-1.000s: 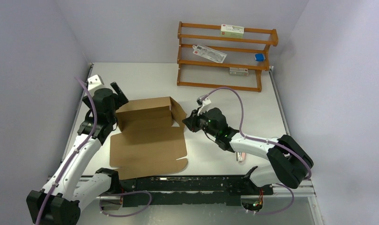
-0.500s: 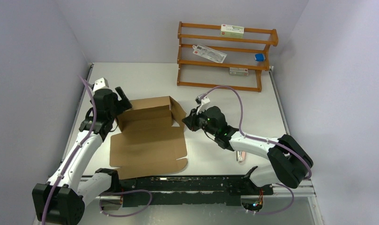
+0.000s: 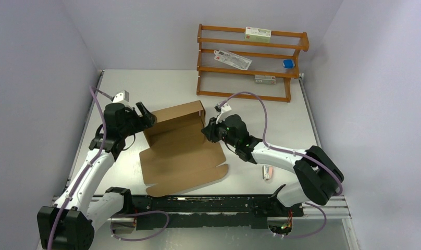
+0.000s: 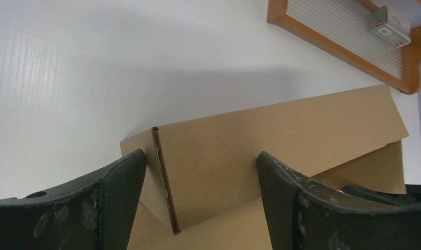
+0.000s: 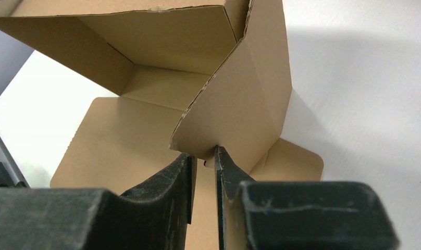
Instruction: Fold the paper box
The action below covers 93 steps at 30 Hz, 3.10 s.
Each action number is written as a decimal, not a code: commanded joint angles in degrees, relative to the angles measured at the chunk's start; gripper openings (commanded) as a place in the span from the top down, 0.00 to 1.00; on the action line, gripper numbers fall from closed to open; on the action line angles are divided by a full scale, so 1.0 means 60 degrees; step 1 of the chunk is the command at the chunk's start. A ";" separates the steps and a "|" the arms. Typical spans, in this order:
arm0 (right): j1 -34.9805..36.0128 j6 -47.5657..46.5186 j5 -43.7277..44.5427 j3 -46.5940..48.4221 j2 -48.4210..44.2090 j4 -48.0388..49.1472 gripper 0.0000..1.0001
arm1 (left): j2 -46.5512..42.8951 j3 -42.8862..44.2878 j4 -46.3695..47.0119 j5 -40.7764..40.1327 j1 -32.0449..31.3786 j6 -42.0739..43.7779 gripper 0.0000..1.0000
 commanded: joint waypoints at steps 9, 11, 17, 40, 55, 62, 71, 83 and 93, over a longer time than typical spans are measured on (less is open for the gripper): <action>0.0057 -0.0076 -0.0347 -0.0168 0.0662 0.1530 0.66 | -0.0133 -0.0551 -0.0116 0.0906 0.0031 0.0107 0.18; 0.0048 -0.0115 -0.0468 -0.0200 0.0852 0.1797 0.64 | -0.0129 -0.0466 -0.0237 0.0823 0.0031 0.0174 0.18; 0.0028 -0.0186 0.0042 -0.0306 0.1148 0.2052 0.64 | -0.0184 0.0474 -0.1143 -0.0049 0.0031 0.0700 0.11; 0.0029 -0.0524 -0.0157 -0.0151 0.1265 0.1816 0.65 | 0.3748 0.5378 -0.1847 0.1215 -0.1035 0.3380 0.03; 0.0027 -0.0442 -0.0541 -0.0148 0.1176 0.1865 0.65 | 0.5412 0.5806 -0.1789 0.1340 -0.2376 0.3817 0.04; 0.0033 -0.0422 -0.0761 0.0044 0.1337 0.1870 0.65 | 0.5555 0.5514 -0.1640 0.1457 -0.2415 0.3733 0.08; 0.0058 -0.0142 -0.1072 0.0379 0.1586 0.2148 0.65 | 0.5733 0.5318 -0.1541 0.1842 -0.2415 0.3513 0.13; 0.0123 -0.0337 -0.1169 0.1051 0.2390 0.2994 0.64 | 0.5686 0.5130 -0.1582 0.2401 -0.2415 0.3579 0.13; 0.0131 -0.1335 -0.0529 0.0457 0.2943 0.5434 0.62 | 0.5642 0.5085 -0.1656 0.2890 -0.2404 0.3636 0.12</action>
